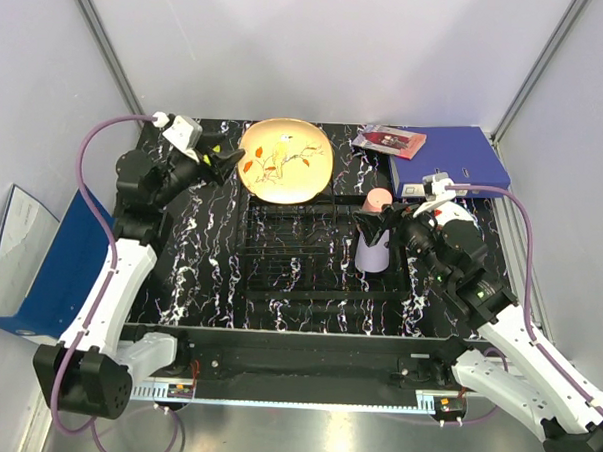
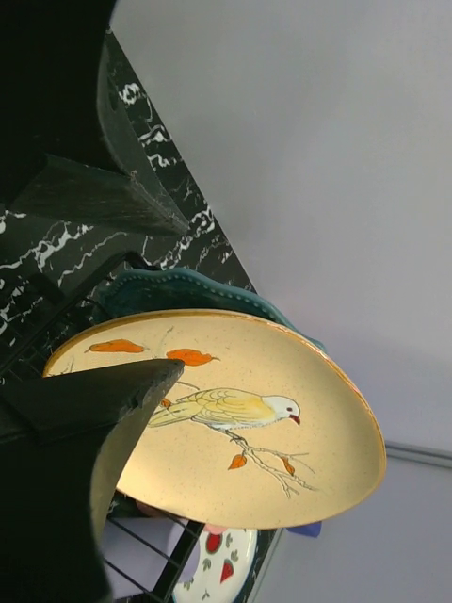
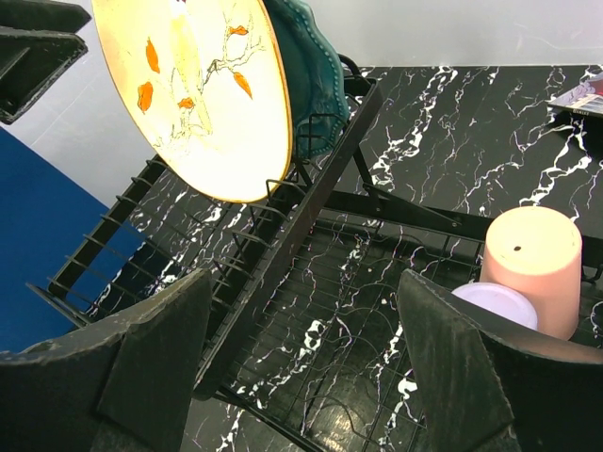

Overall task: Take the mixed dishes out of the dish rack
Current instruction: Pick up the plate from the dish rack.

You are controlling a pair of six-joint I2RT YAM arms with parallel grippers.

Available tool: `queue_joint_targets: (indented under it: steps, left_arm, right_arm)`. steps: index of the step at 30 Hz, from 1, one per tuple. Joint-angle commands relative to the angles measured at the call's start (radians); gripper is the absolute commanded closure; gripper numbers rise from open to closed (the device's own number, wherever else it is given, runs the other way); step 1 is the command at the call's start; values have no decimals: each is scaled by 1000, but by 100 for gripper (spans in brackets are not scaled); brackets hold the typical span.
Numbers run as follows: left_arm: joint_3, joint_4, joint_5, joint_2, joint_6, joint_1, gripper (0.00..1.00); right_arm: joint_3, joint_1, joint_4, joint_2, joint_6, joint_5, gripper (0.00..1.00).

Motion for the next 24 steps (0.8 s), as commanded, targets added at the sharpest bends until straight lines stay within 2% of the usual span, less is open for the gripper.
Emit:
queue_joint_targets:
  steps: [1, 12, 24]
  left_arm:
    - [-2, 137, 111, 42, -89, 8, 41]
    - [-28, 264, 223, 143, -217, 7, 43]
    - [-36, 393, 325, 235, -318, 7, 64]
  right_arm:
    - [-3, 3, 55, -20, 7, -7, 13]
    - [-4, 3, 55, -12, -2, 10, 13]
    - [-11, 3, 55, 10, 1, 14, 13]
